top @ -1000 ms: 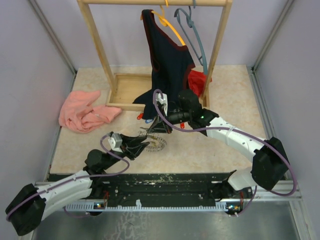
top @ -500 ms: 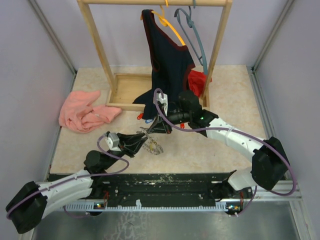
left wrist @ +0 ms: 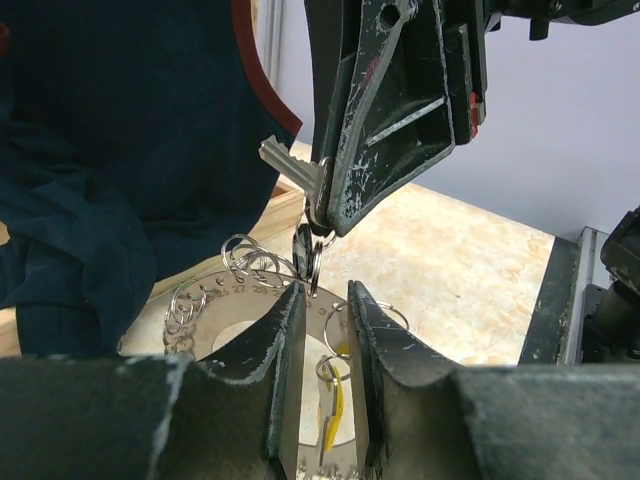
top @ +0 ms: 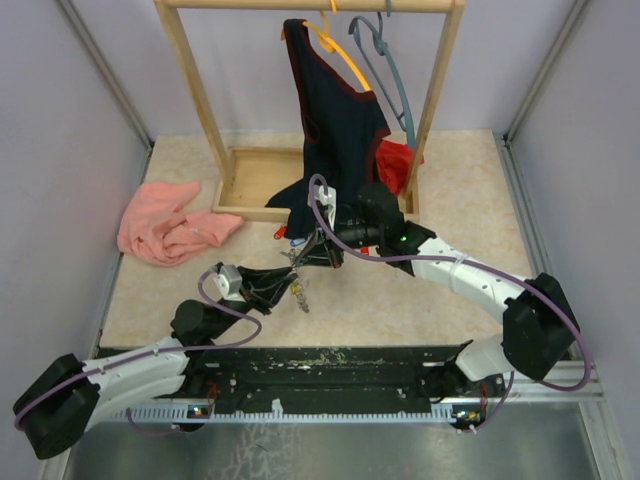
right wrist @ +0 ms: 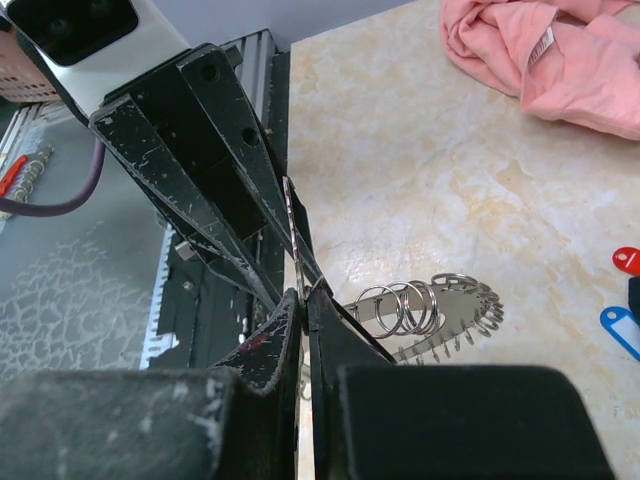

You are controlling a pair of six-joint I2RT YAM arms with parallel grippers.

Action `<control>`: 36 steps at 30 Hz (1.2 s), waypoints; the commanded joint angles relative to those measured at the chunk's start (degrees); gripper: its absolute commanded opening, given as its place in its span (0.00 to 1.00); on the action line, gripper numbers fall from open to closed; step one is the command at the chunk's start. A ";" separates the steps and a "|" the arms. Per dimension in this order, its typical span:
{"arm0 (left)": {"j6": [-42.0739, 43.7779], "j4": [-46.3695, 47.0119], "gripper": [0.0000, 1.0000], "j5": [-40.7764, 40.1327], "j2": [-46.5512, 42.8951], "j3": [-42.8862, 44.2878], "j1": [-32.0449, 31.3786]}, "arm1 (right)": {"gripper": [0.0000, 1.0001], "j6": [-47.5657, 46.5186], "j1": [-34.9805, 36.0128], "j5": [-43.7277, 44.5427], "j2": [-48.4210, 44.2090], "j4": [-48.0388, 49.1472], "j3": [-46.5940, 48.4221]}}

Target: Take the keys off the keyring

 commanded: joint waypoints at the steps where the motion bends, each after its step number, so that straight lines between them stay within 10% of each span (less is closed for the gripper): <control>1: 0.61 2.11 0.28 -0.82 0.11 1.56 -0.53 | 0.00 1.47 -0.24 0.08 -0.01 4.95 0.58; 15: 3.04 -2.74 0.00 -1.00 -1.04 3.22 -0.67 | 0.00 1.58 -0.12 2.05 -0.24 4.23 0.84; 36: 6.41 -40.79 0.00 -5.52 -8.09 17.08 -0.56 | 0.00 1.69 -0.13 8.09 0.10 4.13 0.24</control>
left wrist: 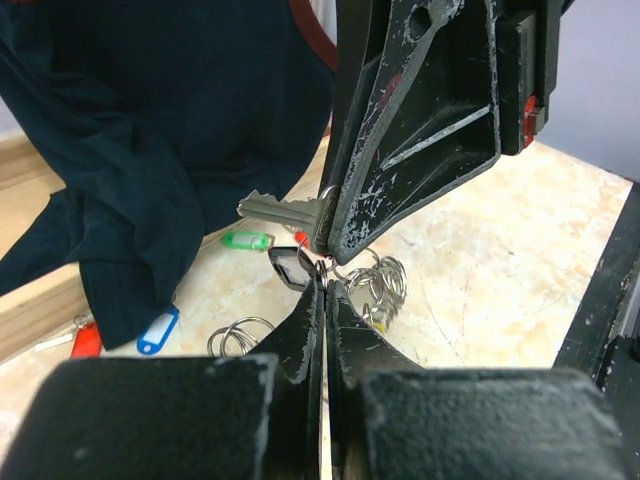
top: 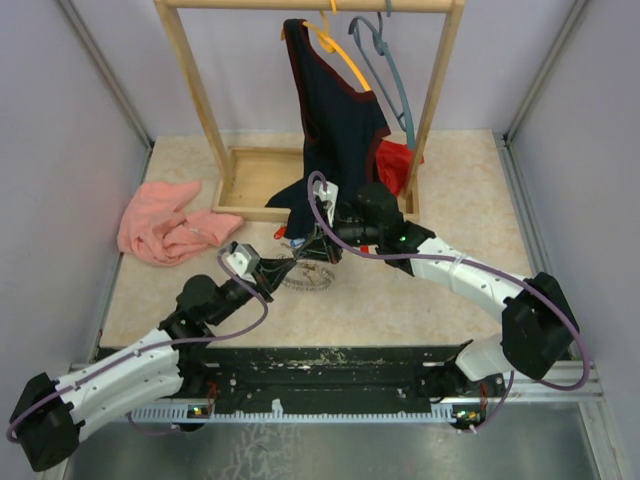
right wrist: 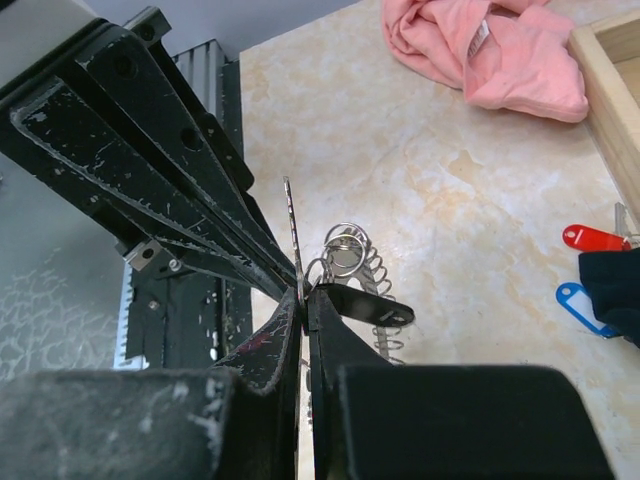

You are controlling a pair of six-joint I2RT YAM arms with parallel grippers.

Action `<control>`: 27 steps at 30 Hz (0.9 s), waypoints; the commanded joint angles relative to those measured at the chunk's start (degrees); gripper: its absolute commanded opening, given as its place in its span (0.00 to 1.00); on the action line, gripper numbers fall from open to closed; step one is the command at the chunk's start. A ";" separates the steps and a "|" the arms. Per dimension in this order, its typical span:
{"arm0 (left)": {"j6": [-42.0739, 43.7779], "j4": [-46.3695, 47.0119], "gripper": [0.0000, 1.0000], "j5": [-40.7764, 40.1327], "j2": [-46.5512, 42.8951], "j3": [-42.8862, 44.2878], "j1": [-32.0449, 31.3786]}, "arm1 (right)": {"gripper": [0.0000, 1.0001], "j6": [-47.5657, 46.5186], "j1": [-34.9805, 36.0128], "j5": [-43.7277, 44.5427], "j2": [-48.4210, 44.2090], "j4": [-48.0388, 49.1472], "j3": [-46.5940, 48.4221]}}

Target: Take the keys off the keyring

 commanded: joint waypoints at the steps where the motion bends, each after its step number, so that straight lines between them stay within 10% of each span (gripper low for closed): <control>1: 0.73 -9.08 0.00 -1.74 -1.14 4.25 -0.25 | 0.00 0.53 -0.19 1.73 -0.16 3.55 0.52; 27: -5.09 -33.35 0.00 -4.62 2.49 19.93 -0.22 | 0.00 4.33 -0.14 -2.03 1.06 7.96 -1.31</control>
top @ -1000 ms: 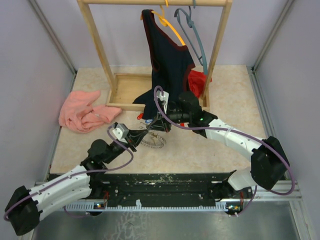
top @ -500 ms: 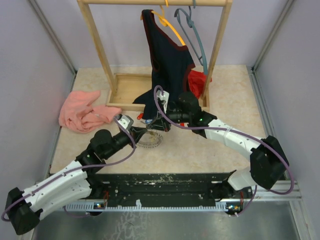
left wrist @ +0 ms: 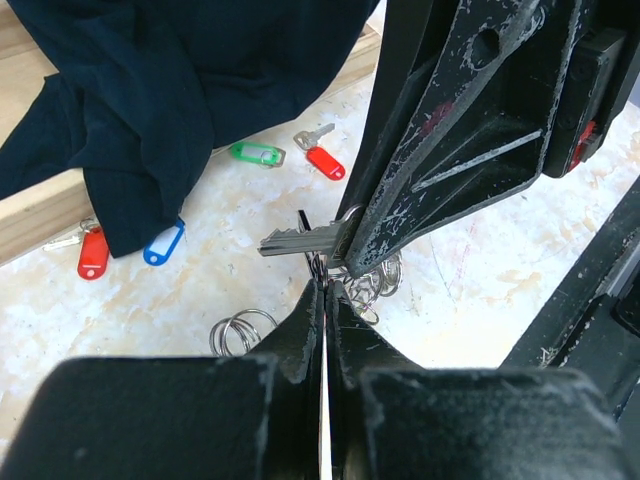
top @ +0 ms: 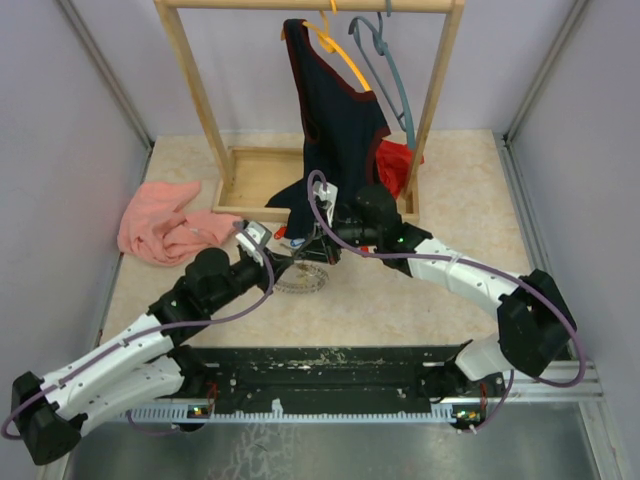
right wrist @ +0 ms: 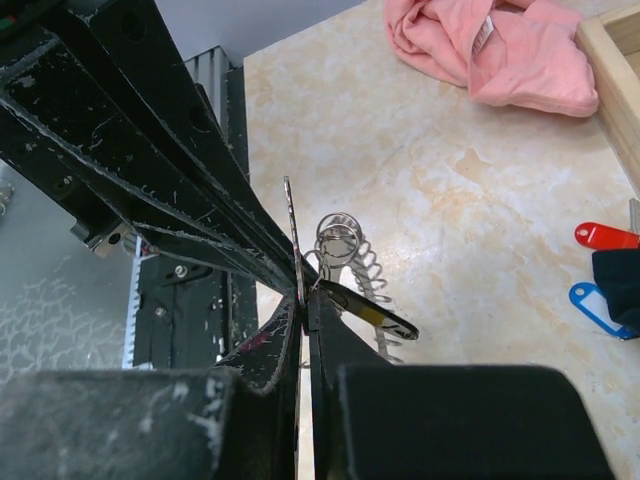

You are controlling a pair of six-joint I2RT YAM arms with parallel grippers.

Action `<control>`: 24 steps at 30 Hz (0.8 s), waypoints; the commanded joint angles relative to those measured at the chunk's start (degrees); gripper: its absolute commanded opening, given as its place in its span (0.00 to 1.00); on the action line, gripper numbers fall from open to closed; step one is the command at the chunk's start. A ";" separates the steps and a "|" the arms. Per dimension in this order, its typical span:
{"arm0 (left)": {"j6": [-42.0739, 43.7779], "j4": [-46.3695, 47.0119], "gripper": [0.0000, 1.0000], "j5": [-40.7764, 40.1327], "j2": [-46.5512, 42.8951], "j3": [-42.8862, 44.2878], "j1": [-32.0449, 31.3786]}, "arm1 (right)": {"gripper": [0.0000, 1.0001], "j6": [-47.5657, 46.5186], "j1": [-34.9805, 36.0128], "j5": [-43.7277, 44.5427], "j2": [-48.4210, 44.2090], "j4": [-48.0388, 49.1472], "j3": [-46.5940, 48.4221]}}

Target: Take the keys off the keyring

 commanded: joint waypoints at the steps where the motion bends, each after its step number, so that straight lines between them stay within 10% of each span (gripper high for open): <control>1: -1.63 -0.28 0.05 -0.74 -1.78 1.36 -0.13 | 0.00 2.26 -0.18 -2.64 0.15 5.41 -0.20; 6: -3.53 4.14 0.29 -0.21 -6.10 -2.90 -0.17 | 0.00 3.16 -0.19 -4.13 0.10 6.26 -0.36; 24: 1.72 24.08 0.51 8.16 -23.11 -22.48 -0.17 | 0.00 -8.25 -0.58 -15.14 0.11 -2.34 2.85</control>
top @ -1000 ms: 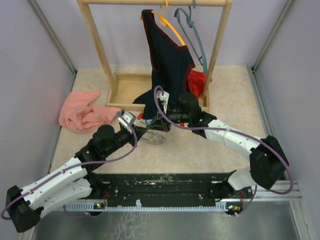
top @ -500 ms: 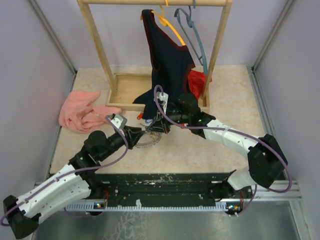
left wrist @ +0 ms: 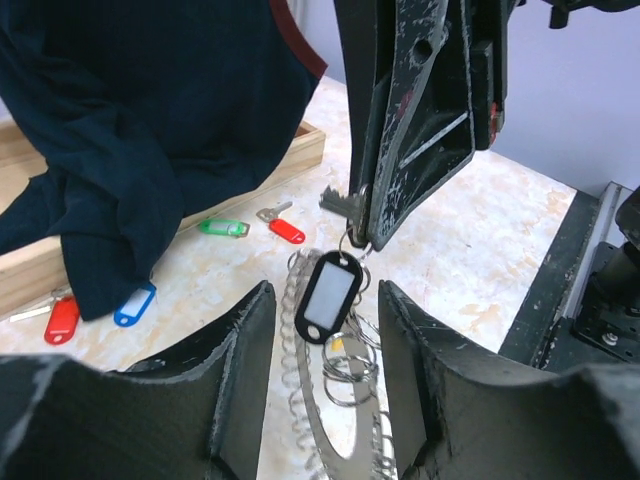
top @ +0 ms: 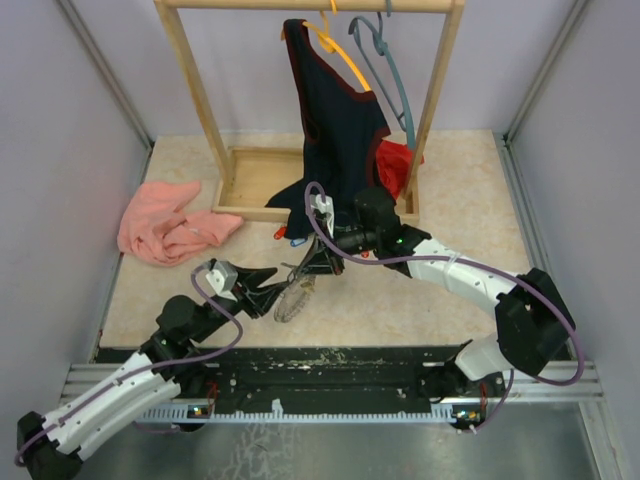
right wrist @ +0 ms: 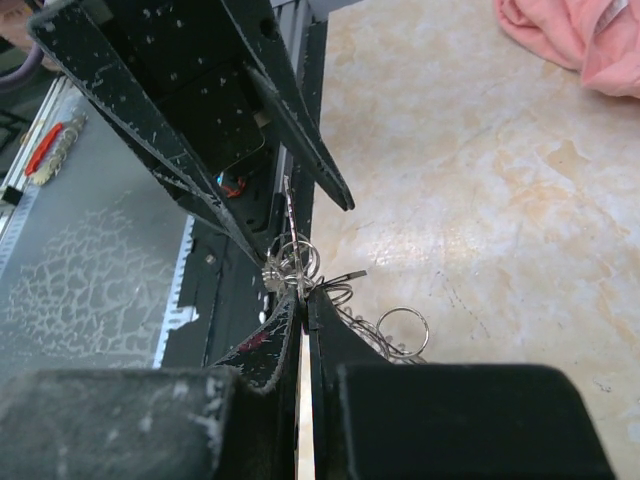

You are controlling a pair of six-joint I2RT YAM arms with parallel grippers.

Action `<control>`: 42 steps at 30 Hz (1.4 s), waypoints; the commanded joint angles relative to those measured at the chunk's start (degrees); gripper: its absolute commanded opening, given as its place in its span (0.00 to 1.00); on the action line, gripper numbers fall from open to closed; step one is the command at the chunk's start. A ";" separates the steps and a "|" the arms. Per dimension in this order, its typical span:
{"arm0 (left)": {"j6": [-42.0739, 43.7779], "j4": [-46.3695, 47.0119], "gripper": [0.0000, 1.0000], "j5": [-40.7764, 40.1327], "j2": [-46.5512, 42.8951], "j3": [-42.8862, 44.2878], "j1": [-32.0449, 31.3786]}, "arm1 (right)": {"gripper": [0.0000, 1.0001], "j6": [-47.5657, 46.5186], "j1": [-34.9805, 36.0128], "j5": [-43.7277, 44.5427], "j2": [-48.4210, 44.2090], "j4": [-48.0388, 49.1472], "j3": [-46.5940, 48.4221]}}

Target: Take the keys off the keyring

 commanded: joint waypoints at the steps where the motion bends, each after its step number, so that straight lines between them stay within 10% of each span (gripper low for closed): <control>1: 2.40 6.60 0.52 4.28 2.53 0.25 -0.19 | 0.00 -4.91 -0.60 -4.62 -0.39 -0.73 3.67; 42: -9.79 1.49 0.37 -2.86 16.47 8.14 -0.19 | 0.00 11.63 -0.52 10.53 0.22 6.10 1.87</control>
